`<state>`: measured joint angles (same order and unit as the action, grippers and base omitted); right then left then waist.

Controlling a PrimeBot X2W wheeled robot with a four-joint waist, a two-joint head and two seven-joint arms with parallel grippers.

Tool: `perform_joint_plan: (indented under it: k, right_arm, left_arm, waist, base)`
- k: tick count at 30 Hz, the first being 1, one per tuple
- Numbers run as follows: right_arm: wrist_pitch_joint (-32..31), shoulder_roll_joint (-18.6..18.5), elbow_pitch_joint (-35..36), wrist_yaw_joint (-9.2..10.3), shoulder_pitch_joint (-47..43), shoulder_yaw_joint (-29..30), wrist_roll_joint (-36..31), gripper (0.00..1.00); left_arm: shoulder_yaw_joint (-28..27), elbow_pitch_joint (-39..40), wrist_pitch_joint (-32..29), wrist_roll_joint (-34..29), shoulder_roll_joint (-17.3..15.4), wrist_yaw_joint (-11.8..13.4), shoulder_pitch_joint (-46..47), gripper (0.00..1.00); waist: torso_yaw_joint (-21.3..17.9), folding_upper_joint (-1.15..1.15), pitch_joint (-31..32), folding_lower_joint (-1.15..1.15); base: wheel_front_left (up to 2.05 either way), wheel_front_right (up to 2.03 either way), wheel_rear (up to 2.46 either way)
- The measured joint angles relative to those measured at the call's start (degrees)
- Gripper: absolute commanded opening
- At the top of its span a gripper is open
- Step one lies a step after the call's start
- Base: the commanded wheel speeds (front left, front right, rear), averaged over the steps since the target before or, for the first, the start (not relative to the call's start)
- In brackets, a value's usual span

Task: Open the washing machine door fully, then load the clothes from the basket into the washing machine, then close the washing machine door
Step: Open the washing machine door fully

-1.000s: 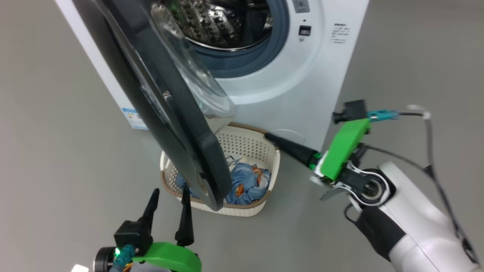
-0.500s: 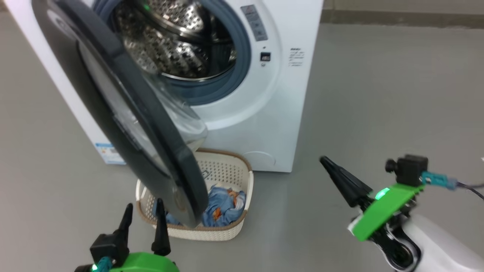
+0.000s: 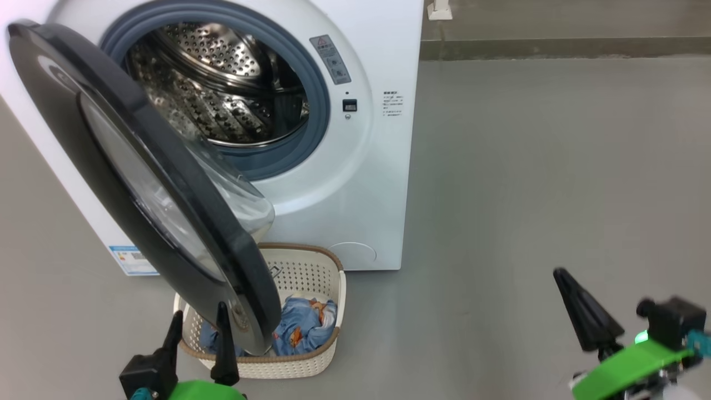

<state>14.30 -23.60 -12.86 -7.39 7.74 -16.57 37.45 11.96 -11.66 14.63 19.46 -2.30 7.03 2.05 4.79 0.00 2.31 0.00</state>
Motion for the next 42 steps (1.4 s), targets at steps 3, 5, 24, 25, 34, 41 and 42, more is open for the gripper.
perform_joint_plan:
  k: [3, 5, 24, 25, 34, 41, 42]
  right_arm:
    - [0.0, 4.0, 2.47, 0.0, -4.94, 5.28, -6.13, 0.0]
    - [0.0, 6.12, 4.08, 0.0, -7.4, 8.6, -9.96, 0.0]
    - [0.01, 12.82, 8.21, 0.0, -13.83, 17.15, -21.49, 1.0]
    - [0.01, 12.82, 8.2, 0.0, -13.83, 17.12, -21.6, 1.0]
    - [0.01, 13.13, 7.79, 0.0, -13.83, 17.49, -21.73, 1.0]
    - [0.01, 13.93, 6.89, 0.0, -13.83, 17.86, -21.65, 1.0]
    - [0.01, 13.91, 6.86, 0.0, -13.83, 17.86, -21.65, 1.0]
  left_arm:
    - [-0.52, 0.0, 0.0, -0.01, 0.0, -0.25, -0.09, 1.0]
    - [-0.93, 0.03, 0.0, -0.02, 0.0, -0.25, -0.48, 1.0]
    - [-1.52, -0.08, 0.0, -0.52, -0.01, -0.75, -2.35, 1.0]
    - [-1.47, -0.15, 0.0, -0.52, -0.01, -0.75, -2.42, 1.0]
    - [-1.31, -0.46, 0.0, -0.52, -0.02, -1.24, -3.21, 1.0]
    - [-1.08, -0.8, 0.0, -0.52, -0.02, -1.24, -3.22, 1.0]
    - [-1.02, -0.8, 0.0, -0.51, -0.02, -1.24, -3.22, 1.0]
  waist:
    - [-0.53, 0.0, 0.42, 0.0]
    - [-0.87, 0.0, 0.68, 0.0]
    - [-2.68, 0.0, 1.89, 0.0]
    - [-2.69, 0.0, 1.96, 0.0]
    - [-2.71, 0.0, 2.36, 0.0]
    - [-2.49, 0.0, 3.06, 0.0]
    - [-2.45, 0.0, 3.09, 0.0]
  base:
    - [0.0, 0.0, 0.0]
    - [0.0, 0.0, 0.0]
    - [0.0, 0.0, 0.0]
    - [0.0, 0.0, 0.0]
    - [0.0, 0.0, 0.0]
    - [0.0, 0.0, 0.0]
    - [0.0, 0.0, 0.0]
